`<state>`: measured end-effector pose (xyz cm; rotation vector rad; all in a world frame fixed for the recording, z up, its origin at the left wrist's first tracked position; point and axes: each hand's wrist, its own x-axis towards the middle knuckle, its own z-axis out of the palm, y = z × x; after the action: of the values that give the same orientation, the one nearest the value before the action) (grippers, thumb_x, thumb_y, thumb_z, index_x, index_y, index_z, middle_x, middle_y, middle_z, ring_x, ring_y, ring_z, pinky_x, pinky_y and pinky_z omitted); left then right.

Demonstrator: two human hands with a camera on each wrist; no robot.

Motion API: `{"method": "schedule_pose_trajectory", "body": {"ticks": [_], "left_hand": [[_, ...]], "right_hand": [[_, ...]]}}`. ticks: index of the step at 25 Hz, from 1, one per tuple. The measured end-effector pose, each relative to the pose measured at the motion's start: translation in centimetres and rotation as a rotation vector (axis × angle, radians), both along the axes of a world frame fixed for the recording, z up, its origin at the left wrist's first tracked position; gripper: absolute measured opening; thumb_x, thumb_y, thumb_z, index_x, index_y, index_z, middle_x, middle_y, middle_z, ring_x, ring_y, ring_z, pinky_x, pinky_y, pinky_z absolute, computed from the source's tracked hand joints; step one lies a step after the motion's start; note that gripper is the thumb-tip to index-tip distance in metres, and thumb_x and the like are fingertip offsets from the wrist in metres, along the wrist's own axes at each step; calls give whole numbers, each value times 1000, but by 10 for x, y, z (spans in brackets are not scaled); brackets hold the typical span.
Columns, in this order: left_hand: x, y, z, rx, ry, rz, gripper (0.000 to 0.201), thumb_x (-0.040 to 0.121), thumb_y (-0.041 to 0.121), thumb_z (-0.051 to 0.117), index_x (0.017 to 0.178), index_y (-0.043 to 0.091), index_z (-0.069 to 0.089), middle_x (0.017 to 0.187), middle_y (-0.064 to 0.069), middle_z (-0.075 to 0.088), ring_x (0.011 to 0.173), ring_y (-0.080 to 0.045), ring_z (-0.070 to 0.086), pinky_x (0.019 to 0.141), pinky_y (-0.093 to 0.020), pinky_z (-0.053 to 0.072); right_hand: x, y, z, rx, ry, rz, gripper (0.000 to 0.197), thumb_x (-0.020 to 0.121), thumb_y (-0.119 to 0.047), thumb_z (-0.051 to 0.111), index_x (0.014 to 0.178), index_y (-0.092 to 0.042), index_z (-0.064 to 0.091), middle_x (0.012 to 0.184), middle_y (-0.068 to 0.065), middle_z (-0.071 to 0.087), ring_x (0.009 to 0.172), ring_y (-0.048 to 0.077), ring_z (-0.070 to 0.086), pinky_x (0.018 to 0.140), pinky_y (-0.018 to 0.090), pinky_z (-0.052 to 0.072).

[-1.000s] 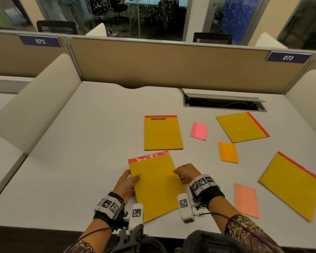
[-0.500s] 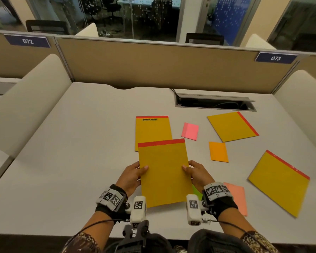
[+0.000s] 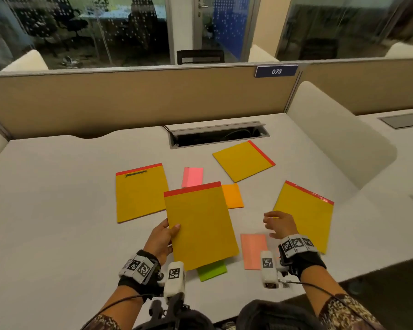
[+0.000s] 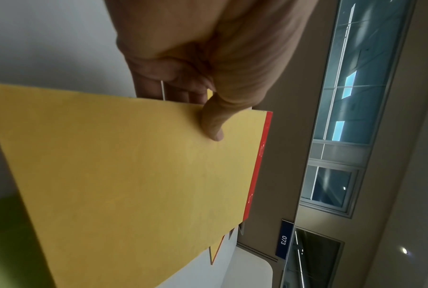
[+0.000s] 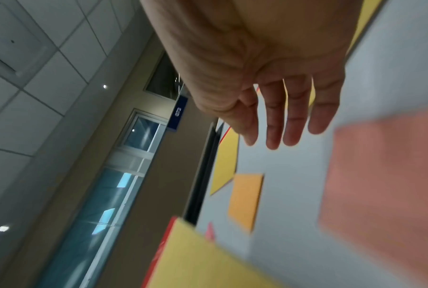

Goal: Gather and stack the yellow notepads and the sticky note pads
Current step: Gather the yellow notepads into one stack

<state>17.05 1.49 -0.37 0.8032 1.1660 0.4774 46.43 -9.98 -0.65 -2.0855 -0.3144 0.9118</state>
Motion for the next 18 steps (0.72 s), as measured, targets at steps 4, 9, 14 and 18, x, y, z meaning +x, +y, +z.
{"method": "schedule_pose_trajectory", "body": {"ticks": [4,9,14,18], "left_hand": [[20,3,1,0,1,-4,39,94,14,48,132,20,47,118,-8,57,107,-29,52,90,-43,42],[47,5,4,19,13,-1,39,94,14,48,132,20,46,118,-7,57,106,-28,52,87,-42,42],[71,4,0,4,11,-2,38,93,15,49,131,21,47,120,-8,56,106,-29,52,80,-39,46],[84,3,-6,-1,-5,26,36,93,15,48,129,21,48,120,-8,56,106,-29,51,80,-40,46]], "right_hand": [[77,-47,-28,-425,-438,73,36,89,-21,53,124,-19,59,128,18,58,111,36,54,91,40,47],[108,-59,-60,-738,-493,415,70,88,-58,40,148,-38,11,160,9,2,146,35,9,114,54,23],[125,-46,-45,-686,-482,476,67,82,-47,60,140,-33,30,156,11,16,143,37,17,113,55,26],[137,-34,-33,-690,-434,183,92,69,-53,72,138,-11,29,144,18,32,135,38,27,108,51,31]]}}
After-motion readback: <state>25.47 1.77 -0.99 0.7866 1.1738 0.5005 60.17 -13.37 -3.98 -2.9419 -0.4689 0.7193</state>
